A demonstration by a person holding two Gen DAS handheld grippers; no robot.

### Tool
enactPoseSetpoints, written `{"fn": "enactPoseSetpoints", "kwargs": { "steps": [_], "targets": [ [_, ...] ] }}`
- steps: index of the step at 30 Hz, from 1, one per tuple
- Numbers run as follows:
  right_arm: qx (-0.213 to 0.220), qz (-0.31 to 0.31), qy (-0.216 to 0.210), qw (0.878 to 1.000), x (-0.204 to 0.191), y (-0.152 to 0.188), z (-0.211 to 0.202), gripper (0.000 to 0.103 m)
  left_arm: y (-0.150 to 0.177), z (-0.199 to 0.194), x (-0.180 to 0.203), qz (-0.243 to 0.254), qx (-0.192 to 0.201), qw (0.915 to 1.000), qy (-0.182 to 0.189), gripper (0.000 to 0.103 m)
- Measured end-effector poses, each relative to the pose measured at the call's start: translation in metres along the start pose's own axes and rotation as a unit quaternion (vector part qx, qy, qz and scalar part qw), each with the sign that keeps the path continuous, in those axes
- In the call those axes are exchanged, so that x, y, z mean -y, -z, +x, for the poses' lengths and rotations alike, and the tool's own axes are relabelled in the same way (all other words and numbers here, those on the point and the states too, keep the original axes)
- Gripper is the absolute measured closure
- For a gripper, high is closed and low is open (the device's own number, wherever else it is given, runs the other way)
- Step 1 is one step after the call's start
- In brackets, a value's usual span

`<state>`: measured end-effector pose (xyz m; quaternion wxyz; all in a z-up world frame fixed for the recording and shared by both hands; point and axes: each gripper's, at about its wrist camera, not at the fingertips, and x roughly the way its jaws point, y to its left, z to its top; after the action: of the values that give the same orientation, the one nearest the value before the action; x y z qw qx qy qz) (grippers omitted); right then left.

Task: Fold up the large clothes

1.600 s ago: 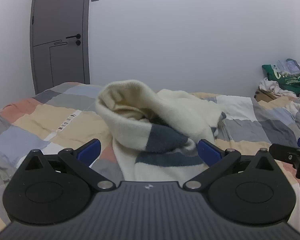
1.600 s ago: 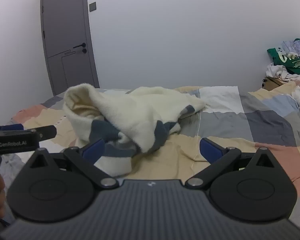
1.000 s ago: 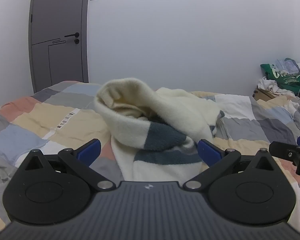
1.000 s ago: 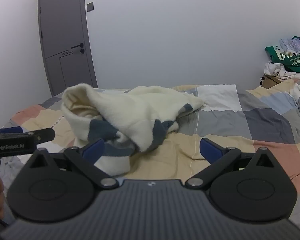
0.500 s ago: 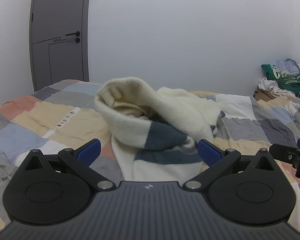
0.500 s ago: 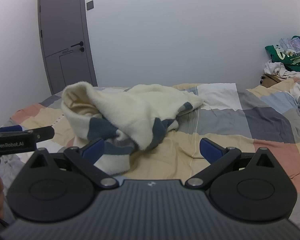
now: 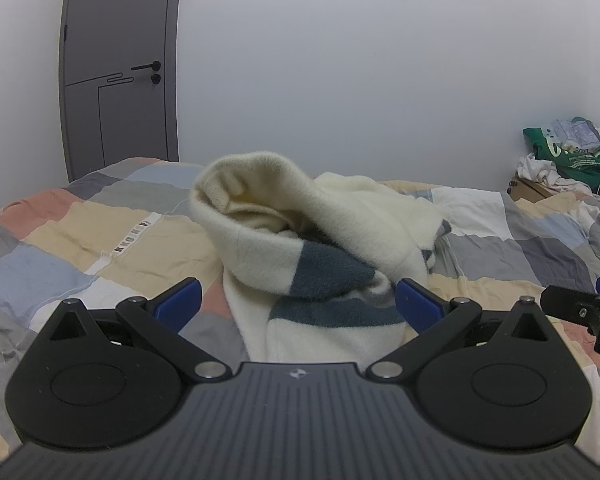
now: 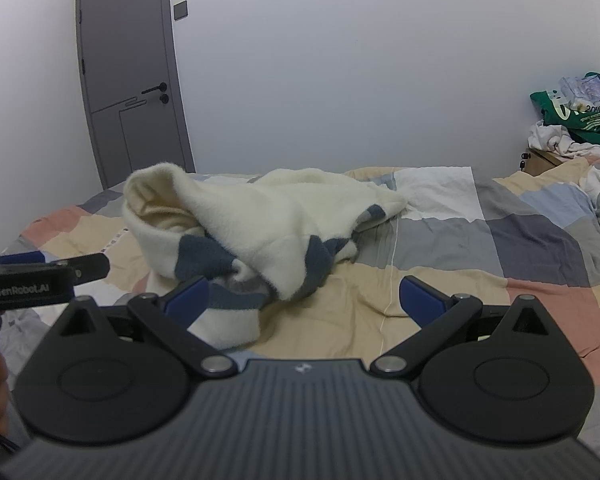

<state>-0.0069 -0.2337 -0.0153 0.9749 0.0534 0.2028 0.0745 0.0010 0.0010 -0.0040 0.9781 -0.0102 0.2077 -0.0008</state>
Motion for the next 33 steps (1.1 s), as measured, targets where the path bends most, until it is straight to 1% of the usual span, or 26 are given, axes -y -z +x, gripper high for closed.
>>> {"fn": "enactPoseSetpoints", "kwargs": {
  "steps": [30,33],
  "targets": [
    [0.0,-0.001,-0.008,1.0,-0.0022,0.0023,-0.002,0.0,0.0001,0.0029,0.0023,-0.001,0.002,1.0,-0.002,0.0],
    [0.005,-0.001,-0.013,1.0,-0.0026,0.003,-0.0029,0.0,-0.0003,0.0019,0.0002,-0.002,0.004,1.0,-0.004,0.0]
  ]
}}
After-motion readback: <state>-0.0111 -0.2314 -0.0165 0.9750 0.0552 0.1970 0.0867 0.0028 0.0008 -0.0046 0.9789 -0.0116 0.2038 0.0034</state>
